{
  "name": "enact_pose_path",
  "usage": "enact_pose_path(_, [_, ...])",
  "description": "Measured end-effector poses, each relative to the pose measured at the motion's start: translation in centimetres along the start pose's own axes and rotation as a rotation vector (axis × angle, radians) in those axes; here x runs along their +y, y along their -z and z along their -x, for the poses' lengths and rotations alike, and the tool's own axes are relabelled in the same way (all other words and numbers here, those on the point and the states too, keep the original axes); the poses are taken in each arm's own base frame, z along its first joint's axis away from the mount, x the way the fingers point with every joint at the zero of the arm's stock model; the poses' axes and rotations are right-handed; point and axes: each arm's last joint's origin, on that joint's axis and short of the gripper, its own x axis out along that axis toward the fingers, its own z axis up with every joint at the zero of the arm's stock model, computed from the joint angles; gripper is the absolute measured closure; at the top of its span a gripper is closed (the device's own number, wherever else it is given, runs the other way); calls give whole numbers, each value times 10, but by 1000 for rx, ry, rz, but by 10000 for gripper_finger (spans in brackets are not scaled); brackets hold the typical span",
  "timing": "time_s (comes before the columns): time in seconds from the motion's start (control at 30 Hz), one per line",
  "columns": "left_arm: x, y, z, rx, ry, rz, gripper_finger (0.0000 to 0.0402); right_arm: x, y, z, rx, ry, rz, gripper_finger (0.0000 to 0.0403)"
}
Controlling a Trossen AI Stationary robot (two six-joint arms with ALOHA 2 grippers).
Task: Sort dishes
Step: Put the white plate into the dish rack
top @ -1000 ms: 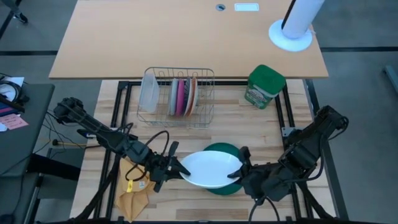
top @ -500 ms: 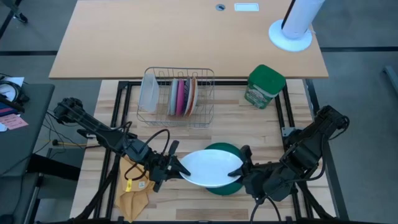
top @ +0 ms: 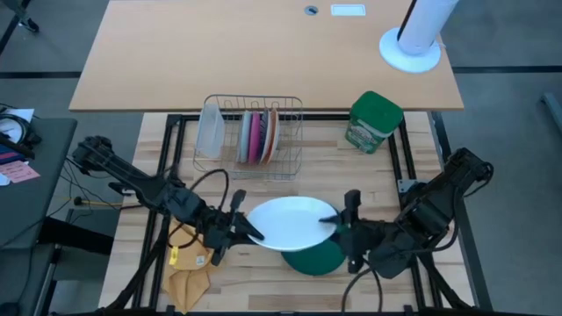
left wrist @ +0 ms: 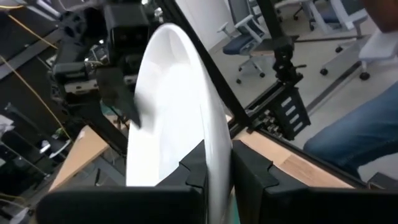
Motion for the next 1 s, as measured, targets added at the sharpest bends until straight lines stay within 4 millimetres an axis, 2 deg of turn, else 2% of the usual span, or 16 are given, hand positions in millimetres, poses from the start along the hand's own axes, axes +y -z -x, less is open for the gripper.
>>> enact_pose_path(0.17, [6,-6,8,-31,-11,36,378,-7,7,3,38,152,-38,228])
enact_pose_path(0.27, [8,-10,13,-52,-18,46,390,-15,11,13,30,216,-80,214])
enact_pose_path(0.53, [13,-17,16,-99,-55,58,398,-31,15,46,-67,225,-253,208])
enact_pose_path(0.67, [18,-24,17,-178,-95,90,398,-28,20,54,-60,203,-284,208])
enact_pose_path(0.83, [27,-31,20,-254,-212,130,398,-22,25,58,-40,187,-252,207])
enact_pose_path(1.0, [46,-44,30,-404,-422,196,398,-21,25,59,-43,182,-256,207])
